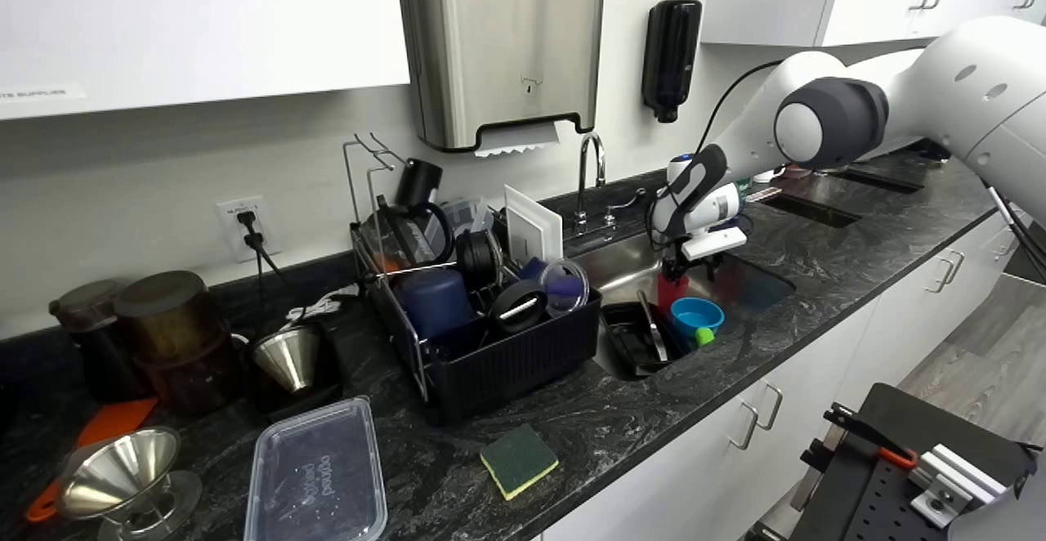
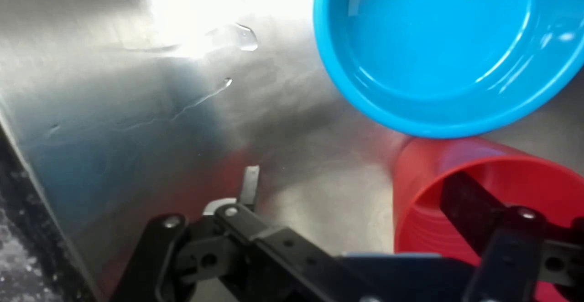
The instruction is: Put the red cup on the dish rack
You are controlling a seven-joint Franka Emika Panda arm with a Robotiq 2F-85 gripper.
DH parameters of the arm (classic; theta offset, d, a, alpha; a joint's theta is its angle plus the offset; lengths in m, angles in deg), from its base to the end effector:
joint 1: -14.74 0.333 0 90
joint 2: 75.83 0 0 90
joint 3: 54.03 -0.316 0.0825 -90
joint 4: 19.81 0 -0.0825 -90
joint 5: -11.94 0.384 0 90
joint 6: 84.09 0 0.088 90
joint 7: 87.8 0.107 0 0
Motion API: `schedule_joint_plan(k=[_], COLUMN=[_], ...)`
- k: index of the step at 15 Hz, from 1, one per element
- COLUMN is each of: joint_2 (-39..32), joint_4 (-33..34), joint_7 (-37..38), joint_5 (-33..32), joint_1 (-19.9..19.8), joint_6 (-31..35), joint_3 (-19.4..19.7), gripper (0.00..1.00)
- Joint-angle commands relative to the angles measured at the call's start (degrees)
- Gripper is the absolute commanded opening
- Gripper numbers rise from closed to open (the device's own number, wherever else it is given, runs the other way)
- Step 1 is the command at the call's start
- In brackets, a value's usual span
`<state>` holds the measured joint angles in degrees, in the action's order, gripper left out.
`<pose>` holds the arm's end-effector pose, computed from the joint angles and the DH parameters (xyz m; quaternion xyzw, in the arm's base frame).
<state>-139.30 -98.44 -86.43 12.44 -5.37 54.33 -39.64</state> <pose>0.6016 -0.3736 0.0518 0.9626 -0.2466 -0.0484 0.1009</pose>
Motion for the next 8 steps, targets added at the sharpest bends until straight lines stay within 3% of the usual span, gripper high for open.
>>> schedule_joint_plan(k=[1,3,8], joint_2=[-1.3,-1.3,-1.3], joint_4=[2.0,2.0,2.0], joint_7=[-0.2,-0.3,-0.3], joint_5=[-0.5,-0.6,-0.7], joint_1=[-0.6,-0.6,-0.5], joint_6=[-1.2,-1.0,-1.0], joint_3=[-0.4,-0.4,-0.3], gripper=[0.74,0.69,0.32])
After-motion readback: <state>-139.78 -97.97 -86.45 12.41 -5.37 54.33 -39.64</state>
